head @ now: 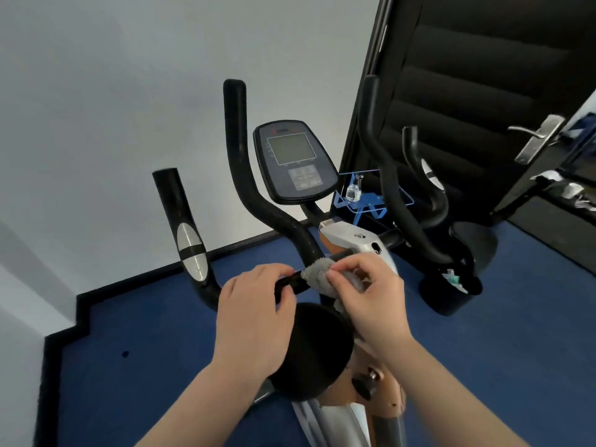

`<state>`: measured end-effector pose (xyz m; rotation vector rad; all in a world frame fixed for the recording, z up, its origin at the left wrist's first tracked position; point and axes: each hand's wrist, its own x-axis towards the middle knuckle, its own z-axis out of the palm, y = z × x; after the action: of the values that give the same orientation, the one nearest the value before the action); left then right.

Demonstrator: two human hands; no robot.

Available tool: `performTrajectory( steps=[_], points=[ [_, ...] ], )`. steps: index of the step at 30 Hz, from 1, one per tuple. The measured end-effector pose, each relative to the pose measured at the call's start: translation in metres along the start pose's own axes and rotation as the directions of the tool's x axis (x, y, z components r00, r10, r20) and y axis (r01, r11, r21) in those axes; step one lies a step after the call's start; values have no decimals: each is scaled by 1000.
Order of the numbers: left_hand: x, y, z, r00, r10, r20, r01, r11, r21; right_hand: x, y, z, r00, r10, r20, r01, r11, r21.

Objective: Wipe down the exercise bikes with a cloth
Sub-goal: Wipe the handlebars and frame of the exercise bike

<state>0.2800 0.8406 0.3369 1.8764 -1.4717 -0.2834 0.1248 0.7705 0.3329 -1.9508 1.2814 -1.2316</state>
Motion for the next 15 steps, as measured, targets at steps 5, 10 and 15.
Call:
performTrajectory(
  steps=[5, 10, 15],
  points=[
    [2, 4, -1, 1000, -14, 22, 14, 1000, 6, -15, 6, -4, 997, -68, 37, 70, 997, -41],
    [0, 6, -2, 998, -54, 26, 54, 998, -15, 1, -2, -26, 986, -87, 145, 94, 995, -39],
    [-1, 9, -5, 995, -100, 13, 101, 992, -73, 51, -24, -21, 994, -109, -5, 108, 990, -93]
  ],
)
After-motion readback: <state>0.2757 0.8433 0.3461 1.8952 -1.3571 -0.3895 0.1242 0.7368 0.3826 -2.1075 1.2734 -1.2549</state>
